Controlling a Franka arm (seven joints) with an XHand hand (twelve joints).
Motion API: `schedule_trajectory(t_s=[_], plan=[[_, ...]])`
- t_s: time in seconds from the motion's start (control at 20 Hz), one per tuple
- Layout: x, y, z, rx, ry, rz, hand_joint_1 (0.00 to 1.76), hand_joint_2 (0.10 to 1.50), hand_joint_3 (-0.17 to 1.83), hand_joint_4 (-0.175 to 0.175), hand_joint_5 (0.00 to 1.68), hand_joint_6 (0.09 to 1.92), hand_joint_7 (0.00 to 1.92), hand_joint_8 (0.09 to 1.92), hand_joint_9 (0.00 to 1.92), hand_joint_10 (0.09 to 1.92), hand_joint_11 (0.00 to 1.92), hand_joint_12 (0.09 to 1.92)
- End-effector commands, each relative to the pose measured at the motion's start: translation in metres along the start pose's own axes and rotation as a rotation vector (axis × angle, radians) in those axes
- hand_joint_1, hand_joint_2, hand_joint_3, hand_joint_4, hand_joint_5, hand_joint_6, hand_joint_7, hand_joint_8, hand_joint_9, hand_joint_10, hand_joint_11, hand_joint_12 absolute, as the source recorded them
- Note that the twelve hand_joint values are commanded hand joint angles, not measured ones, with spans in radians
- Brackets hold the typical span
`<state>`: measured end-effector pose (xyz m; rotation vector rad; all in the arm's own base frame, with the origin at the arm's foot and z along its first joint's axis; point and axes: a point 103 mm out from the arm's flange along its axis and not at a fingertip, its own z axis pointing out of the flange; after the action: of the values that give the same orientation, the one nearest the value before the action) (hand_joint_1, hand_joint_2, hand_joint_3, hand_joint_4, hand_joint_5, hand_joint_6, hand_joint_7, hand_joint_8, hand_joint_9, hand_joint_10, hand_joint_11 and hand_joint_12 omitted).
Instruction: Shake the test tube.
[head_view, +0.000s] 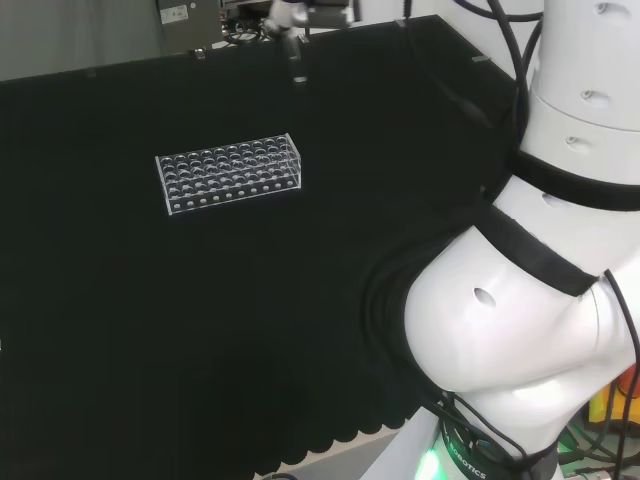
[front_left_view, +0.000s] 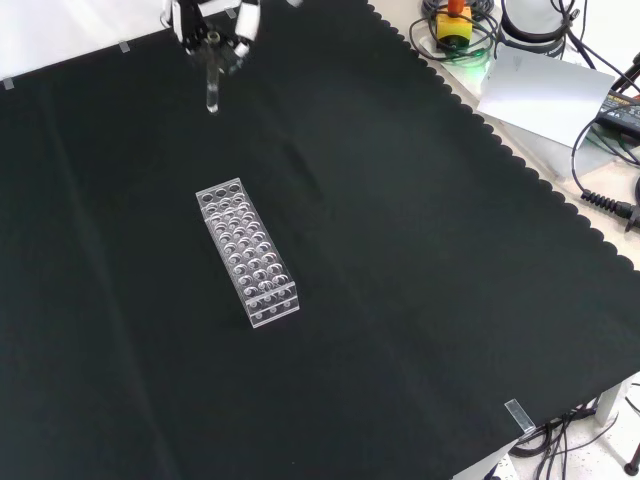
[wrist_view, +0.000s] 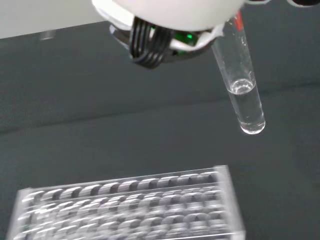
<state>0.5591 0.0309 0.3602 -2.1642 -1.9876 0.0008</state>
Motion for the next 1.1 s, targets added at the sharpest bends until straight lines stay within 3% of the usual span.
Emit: schedule_trajectory(t_s=[0.05,0.3,0.5,0.55,0.65,0.75,1.1], plan=[[0.11,-0.011,0.015,0.051,0.077,-0.21,1.23,0.65,0.62,-0.175,1.36,0.48,1.67,0.56,1.58,0.51,1.02,1.11],[0.152,-0.022,0.016,0.064,0.106,-0.308,1.23,0.65,0.62,-0.175,1.36,0.48,1.67,0.56,1.58,0.51,1.02,1.11],[0.142,-0.021,0.015,0.059,0.099,-0.296,1.23,0.65,0.62,-0.175,1.36,0.48,1.67,0.56,1.58,0.51,1.02,1.11],[0.133,-0.02,0.014,0.057,0.094,-0.282,1.23,0.65,0.62,-0.175,1.36,0.48,1.67,0.56,1.58,0.51,1.02,1.11],[0.11,-0.018,0.014,0.055,0.075,-0.239,1.29,0.58,0.73,-0.175,1.36,0.52,1.5,0.56,1.58,0.49,1.02,1.09],[0.083,-0.014,0.014,0.054,0.049,-0.174,1.32,0.55,0.79,-0.175,1.35,0.55,1.42,0.57,1.58,0.49,1.02,1.09],[-0.025,-0.008,0.01,0.044,-0.058,0.06,1.33,0.54,0.81,-0.175,1.34,0.57,1.4,0.58,1.58,0.49,1.01,1.09]])
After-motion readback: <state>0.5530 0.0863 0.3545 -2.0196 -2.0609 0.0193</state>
